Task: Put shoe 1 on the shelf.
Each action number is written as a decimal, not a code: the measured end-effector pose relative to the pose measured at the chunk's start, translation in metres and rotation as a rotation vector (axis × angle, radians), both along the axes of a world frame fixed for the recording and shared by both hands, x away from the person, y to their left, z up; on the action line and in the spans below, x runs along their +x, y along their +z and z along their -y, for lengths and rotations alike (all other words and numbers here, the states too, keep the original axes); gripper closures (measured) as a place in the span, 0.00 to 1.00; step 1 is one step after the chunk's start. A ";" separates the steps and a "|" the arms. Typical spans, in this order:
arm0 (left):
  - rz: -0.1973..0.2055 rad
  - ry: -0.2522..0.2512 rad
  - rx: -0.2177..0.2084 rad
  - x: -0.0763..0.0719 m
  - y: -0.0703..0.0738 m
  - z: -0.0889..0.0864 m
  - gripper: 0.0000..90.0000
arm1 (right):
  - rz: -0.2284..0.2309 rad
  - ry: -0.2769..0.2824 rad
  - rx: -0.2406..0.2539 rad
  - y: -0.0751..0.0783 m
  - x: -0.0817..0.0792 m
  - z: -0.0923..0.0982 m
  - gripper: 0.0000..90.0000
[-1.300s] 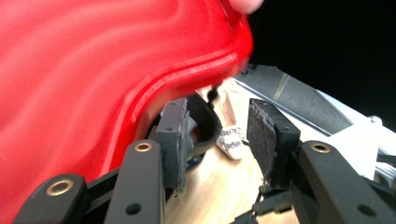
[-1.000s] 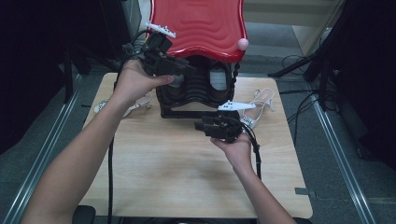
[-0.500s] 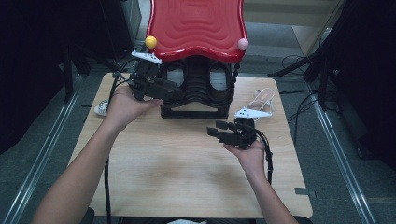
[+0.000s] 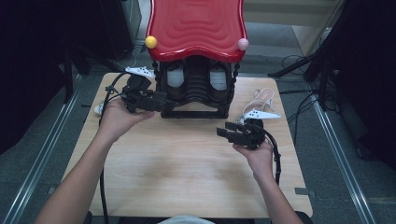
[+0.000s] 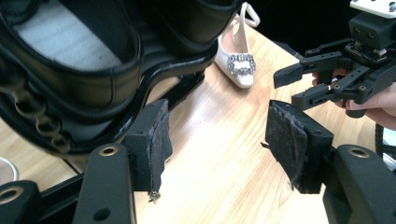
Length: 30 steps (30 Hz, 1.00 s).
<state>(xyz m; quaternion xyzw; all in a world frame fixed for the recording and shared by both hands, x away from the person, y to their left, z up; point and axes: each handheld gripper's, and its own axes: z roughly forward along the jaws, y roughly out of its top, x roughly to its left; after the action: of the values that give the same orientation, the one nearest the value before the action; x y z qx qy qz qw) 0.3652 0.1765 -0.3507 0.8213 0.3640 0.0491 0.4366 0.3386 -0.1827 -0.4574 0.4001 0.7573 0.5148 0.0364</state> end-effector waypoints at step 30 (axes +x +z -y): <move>-0.069 0.141 -0.007 0.010 -0.075 -0.070 1.00 | 0.021 -0.074 -0.068 -0.008 0.000 0.013 0.51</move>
<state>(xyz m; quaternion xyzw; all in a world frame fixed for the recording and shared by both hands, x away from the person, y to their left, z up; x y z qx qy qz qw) 0.3749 0.2468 -0.4261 0.7933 0.4359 0.0503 0.4221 0.3382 -0.1959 -0.4654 0.4211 0.7587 0.4911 0.0771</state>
